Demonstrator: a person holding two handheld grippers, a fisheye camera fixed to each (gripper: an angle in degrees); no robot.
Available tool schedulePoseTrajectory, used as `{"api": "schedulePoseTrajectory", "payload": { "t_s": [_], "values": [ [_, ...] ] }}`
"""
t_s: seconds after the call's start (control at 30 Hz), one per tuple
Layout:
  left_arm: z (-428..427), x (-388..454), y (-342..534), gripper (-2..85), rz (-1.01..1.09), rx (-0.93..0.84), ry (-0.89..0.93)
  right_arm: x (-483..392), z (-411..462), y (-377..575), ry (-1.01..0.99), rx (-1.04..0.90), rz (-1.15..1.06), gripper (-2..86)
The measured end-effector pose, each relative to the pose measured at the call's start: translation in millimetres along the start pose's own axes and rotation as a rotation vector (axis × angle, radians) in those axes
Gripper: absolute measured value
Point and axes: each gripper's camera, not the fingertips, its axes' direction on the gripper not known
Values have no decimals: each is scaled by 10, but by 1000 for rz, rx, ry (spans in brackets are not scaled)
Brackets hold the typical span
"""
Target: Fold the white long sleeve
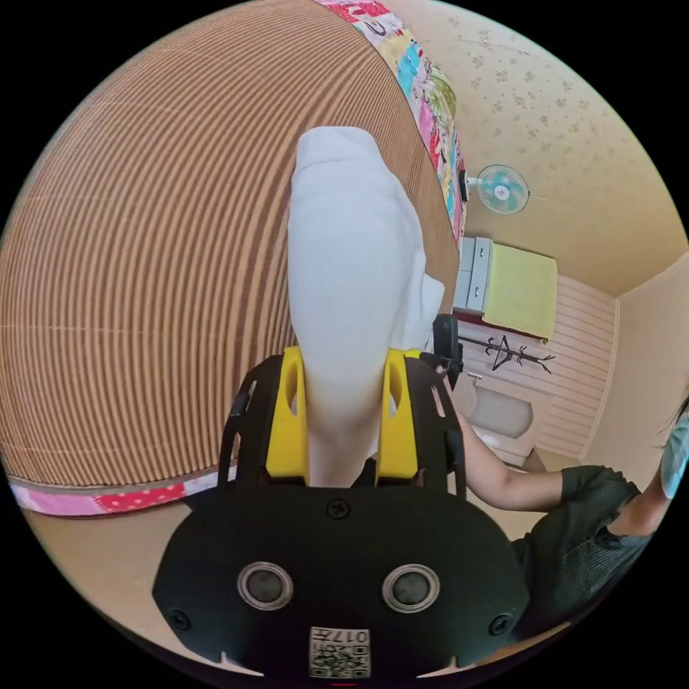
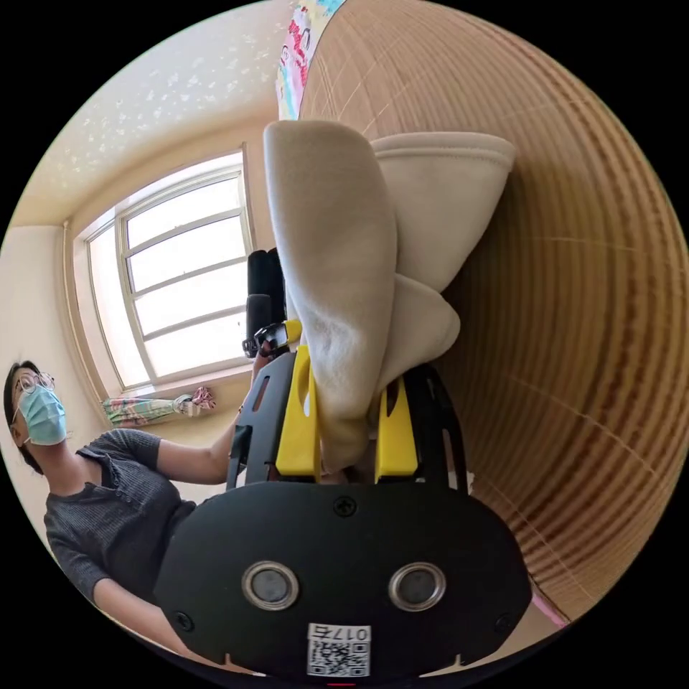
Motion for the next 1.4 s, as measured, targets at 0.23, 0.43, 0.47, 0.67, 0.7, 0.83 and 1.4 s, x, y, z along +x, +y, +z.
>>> {"api": "schedulePoseTrajectory", "payload": {
  "t_s": [0.23, 0.43, 0.47, 0.67, 0.7, 0.83, 1.4],
  "values": [
    [-2135, -539, 328, 183, -57, 250, -444, -603, 2142, -1007, -35, -74, 28, 129],
    [-2848, -208, 1068, 173, -56, 520, -549, -1106, 2347, -949, 247, -288, -76, 126],
    [-2761, -161, 1162, 169, -52, 520, -509, -1121, 2264, -874, 270, -299, -81, 121],
    [-1714, 27, 1059, 150, -17, 320, -275, -794, 761, 347, 357, -217, 141, 34],
    [-1441, 69, 935, 147, -6, 266, -252, -736, 386, 666, 376, -165, 207, 33],
    [-751, 98, 440, 135, -66, 93, -347, -841, -747, 1792, 451, 50, 326, 30],
    [560, 1658, 509, -4, -275, 62, -480, -381, -2930, 5369, 365, 938, 576, 67]
  ]
}}
